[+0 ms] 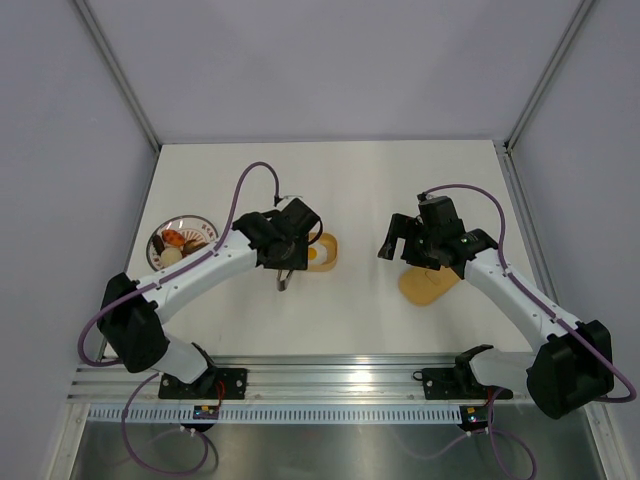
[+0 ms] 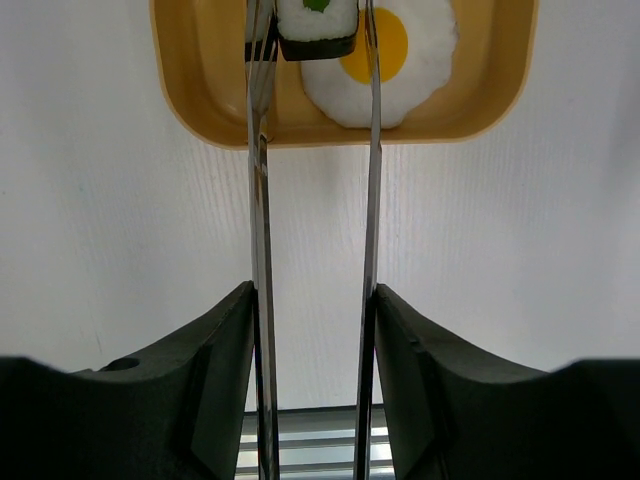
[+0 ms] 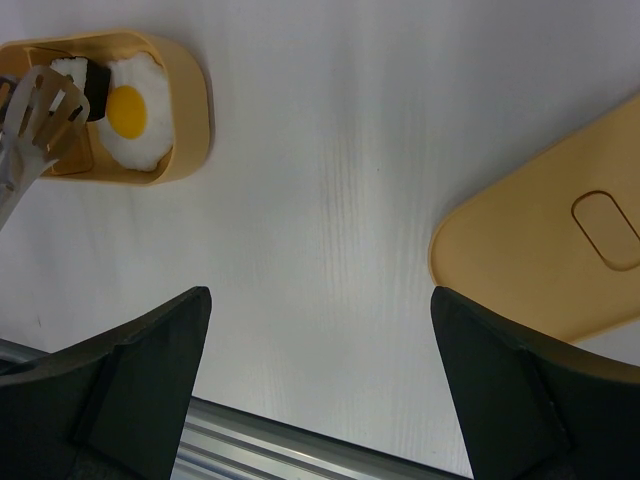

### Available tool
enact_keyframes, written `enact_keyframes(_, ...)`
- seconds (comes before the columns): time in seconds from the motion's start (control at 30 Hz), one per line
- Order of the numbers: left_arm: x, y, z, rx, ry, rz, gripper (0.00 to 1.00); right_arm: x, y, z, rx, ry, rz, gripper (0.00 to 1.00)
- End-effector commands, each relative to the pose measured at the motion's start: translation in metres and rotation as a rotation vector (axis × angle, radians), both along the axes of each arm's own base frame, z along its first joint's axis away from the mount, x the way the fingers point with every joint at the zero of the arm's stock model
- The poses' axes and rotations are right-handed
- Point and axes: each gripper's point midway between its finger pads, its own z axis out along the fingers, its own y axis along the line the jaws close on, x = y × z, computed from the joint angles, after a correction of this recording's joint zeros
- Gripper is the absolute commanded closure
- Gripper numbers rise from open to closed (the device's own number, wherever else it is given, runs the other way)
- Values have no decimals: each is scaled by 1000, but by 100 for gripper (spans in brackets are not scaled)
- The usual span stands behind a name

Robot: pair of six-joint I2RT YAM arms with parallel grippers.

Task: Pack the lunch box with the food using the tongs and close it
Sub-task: Place the fake food in the packing box.

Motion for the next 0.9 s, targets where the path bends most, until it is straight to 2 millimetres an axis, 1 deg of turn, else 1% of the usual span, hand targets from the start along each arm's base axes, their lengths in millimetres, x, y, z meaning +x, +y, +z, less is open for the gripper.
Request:
enact_keyframes(0.0, 10, -13, 25, -47, -66, -18, 49, 2, -4, 11, 1, -31, -19, 0)
enact_keyframes(0.23, 7, -6, 30, -26, -68, -4, 48, 2, -4, 12, 4, -31, -25, 0)
enact_keyframes(0.3, 6, -5, 31, -25, -68, 0, 43, 1, -4, 11, 5, -27, -23, 0)
enact_keyframes(0.43, 3, 1, 34, -13, -71, 13, 43, 0, -3, 10, 8, -25, -22, 1)
enact_keyframes(0.53, 2, 6, 43, -13, -91, 24, 43, 1, -3, 11, 10, -28, -23, 0)
enact_keyframes(0.6, 3, 9, 53, -22, -113, 33, 44, 1, -4, 11, 11, -30, -25, 1)
enact_keyframes(0.73, 3, 20, 71, -5, -155, 55, 45, 0, -3, 12, 12, -29, -24, 0)
enact_keyframes(0.83, 4, 31, 87, 13, -193, 78, 49, 0, -3, 12, 11, -32, -23, 1)
enact_keyframes(0.87, 4, 36, 90, 20, -202, 89, 52, 0, -4, 13, 12, -32, -25, 1)
